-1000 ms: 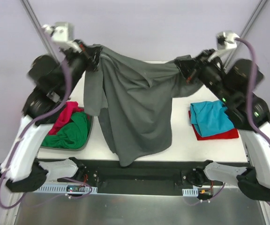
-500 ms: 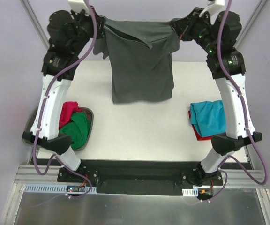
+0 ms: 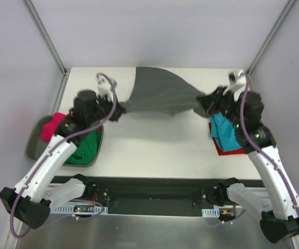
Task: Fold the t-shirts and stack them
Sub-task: Flatten out the tshirt
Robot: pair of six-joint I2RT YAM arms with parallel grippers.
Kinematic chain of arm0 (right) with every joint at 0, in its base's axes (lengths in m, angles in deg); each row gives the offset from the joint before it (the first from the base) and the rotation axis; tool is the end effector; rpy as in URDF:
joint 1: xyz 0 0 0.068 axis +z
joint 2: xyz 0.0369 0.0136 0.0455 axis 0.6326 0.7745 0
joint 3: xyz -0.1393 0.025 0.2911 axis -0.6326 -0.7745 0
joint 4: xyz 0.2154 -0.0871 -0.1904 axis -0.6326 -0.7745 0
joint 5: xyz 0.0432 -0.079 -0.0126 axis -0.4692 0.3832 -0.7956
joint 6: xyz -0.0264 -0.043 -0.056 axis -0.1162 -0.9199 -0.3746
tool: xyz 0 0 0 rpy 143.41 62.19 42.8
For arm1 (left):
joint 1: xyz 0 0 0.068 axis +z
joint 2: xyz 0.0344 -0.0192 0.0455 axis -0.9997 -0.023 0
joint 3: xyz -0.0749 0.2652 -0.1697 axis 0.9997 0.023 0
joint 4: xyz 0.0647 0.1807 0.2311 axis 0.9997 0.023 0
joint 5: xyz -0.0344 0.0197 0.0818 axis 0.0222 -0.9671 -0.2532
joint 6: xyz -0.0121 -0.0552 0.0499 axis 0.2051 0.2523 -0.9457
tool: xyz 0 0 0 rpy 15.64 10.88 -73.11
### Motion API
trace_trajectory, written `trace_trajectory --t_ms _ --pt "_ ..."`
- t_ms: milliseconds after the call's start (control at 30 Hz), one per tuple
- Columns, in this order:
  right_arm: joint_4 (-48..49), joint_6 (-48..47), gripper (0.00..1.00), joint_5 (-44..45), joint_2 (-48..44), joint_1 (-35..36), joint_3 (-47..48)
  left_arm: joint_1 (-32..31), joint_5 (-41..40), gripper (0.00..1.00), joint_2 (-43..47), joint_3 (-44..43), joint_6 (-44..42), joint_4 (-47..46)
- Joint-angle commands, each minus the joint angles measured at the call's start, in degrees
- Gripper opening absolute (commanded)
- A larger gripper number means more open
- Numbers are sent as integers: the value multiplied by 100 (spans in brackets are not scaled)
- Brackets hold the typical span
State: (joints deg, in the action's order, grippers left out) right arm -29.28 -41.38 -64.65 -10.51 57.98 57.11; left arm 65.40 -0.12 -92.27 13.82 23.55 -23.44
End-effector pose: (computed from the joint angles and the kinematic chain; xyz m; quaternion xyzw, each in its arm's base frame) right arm 0.2244 0.0911 0.5124 -0.1508 0.6844 0.2342 0.6739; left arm 0.2407 -0.1179 0.4777 0.1686 0.7306 -0.2525 0.6116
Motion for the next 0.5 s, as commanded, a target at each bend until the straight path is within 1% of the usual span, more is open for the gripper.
trace_trajectory --t_ms 0,33,67,100,167,200,233,267,300,367,433,467 --pt "-504 506 6 254 -1345 -20 -2120 -719 358 2 829 2234 1238 -20" --pt "-847 752 9 482 -1645 -20 -2517 -1008 394 8 961 2621 1553 -21" --pt "-1172 937 12 571 -1961 -20 -2843 -1246 560 14 1041 2904 1748 -21" --pt "-1419 1078 17 581 -2208 -20 -3168 -1396 753 23 1137 3176 1985 -21" --pt "-1859 1228 30 485 -2726 -11 -3626 -1529 1157 62 1313 3520 2311 6" --pt "-2052 1185 45 502 -2894 -20 -3715 -1538 1228 99 1436 3617 2434 14" --pt "-2341 1080 62 554 -3009 -11 -3725 -1538 1238 99 1550 3653 2488 23" --pt "-2536 1001 68 694 -3097 -20 -3655 -1538 1177 99 1647 3636 2479 23" --pt "-2651 913 74 834 -3115 -20 -3594 -1538 1081 99 1718 3575 2445 32" --pt "-2705 729 81 1028 -3072 -11 -3444 -1538 782 99 1649 3338 2339 23" --pt "-2548 649 89 1073 -2958 -20 -3365 -1538 327 99 1395 3066 2295 32" --pt "-2425 605 96 995 -2888 -20 -3365 -1538 72 99 1202 2917 2260 32"
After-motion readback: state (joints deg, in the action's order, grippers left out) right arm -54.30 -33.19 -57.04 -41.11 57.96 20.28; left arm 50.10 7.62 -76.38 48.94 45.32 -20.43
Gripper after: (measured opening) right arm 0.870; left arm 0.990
